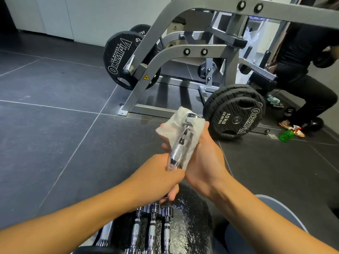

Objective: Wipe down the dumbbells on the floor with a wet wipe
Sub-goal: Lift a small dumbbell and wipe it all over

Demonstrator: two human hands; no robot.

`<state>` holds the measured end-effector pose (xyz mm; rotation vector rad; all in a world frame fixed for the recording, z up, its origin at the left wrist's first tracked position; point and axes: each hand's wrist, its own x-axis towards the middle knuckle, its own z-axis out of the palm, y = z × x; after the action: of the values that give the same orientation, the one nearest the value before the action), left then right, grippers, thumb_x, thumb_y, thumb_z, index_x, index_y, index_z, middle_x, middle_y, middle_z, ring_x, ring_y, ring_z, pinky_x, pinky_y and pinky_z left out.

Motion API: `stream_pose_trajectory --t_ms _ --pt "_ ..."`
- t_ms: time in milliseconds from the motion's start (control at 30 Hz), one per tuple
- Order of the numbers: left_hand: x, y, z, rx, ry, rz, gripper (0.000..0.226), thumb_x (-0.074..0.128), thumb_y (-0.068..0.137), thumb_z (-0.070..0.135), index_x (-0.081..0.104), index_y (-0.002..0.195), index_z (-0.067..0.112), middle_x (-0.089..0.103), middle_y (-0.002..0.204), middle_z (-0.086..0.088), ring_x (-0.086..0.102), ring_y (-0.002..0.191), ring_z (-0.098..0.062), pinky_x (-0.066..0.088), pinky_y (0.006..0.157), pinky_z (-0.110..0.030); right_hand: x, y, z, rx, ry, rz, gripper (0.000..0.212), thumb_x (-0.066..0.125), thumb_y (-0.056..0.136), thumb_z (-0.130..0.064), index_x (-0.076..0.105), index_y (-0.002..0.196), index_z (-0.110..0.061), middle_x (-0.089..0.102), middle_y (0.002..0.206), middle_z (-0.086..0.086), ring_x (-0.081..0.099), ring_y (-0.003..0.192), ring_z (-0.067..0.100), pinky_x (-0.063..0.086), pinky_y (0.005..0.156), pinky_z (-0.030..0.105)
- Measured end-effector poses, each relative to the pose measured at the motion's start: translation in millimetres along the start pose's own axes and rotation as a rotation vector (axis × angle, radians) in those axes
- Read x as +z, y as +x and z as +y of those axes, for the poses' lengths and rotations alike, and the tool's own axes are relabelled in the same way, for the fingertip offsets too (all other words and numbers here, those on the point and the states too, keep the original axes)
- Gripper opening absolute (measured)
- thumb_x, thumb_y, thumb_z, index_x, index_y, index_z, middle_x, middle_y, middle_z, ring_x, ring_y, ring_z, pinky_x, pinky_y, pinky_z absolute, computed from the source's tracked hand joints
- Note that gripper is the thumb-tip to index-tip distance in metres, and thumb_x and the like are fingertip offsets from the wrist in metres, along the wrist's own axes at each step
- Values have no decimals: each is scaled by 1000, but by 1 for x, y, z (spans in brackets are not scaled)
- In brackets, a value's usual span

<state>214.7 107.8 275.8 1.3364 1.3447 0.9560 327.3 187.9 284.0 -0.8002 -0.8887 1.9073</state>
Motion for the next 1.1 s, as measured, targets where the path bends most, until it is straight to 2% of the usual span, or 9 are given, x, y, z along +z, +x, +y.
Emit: stream_pose_trajectory --t_ms 167,300,433,567,700,800,933,1000,1100 --pt "4 -3 -6 32 496 277 7 49 90 28 43 92 28 63 68 0 60 58 -16 49 55 -38 8 -5 4 -59 -168 -55 64 42 95 -63 61 135 -17 71 129 6 66 122 22 43 114 47" --pt "1 -5 -2 121 652 359 22 51 92 31 38 110 29 57 69 -1 54 59 -22 47 57 -40 11 -7 10 -142 -266 -45 47 57 97 -48 66 123 -10 73 120 16 68 117 33 52 105 50" --pt "-4 -7 5 94 396 102 10 60 81 21 53 81 28 65 59 -1 57 52 -18 52 55 -37 13 -12 -10 -52 -197 -124 22 54 98 -20 64 108 -3 75 105 23 64 94 42 50 69 43" --pt "-9 -11 13 -11 -65 -292 16 60 86 1 49 77 -5 57 55 -12 46 49 -21 41 49 -31 16 -18 -19 149 -40 -226 20 59 87 -30 59 80 -11 62 64 6 71 81 27 54 80 40" --pt "-13 -14 15 -88 -263 -498 8 55 90 -2 52 83 -4 52 53 -8 44 47 -19 33 45 -24 12 -17 -13 243 -27 -294 42 59 94 -51 57 73 -15 41 44 -1 69 78 24 56 72 37" --pt "-12 -11 10 -68 -70 -369 15 59 88 4 54 82 -10 57 56 -11 44 48 -24 41 49 -26 12 -15 -10 227 -49 -238 46 58 95 -55 57 72 -15 40 46 0 69 79 24 56 78 38" --pt "-9 -8 4 -53 81 -106 8 65 86 16 60 84 10 65 61 -5 50 51 -24 43 50 -25 18 -8 -7 133 11 -67 43 65 91 -50 56 67 -15 45 55 1 69 70 22 57 84 38" --pt "-10 -4 0 -113 -39 -26 37 70 80 19 47 110 18 65 68 -5 50 53 -22 42 54 -28 18 -2 -13 87 95 -44 44 61 97 -46 55 69 -12 47 58 3 62 60 20 57 77 37" --pt "-10 -1 -2 -59 117 154 68 74 70 22 25 115 34 58 76 -3 52 55 -17 45 55 -32 14 4 -18 40 142 -59 43 55 102 -44 54 76 -10 53 65 5 61 62 22 54 83 40"
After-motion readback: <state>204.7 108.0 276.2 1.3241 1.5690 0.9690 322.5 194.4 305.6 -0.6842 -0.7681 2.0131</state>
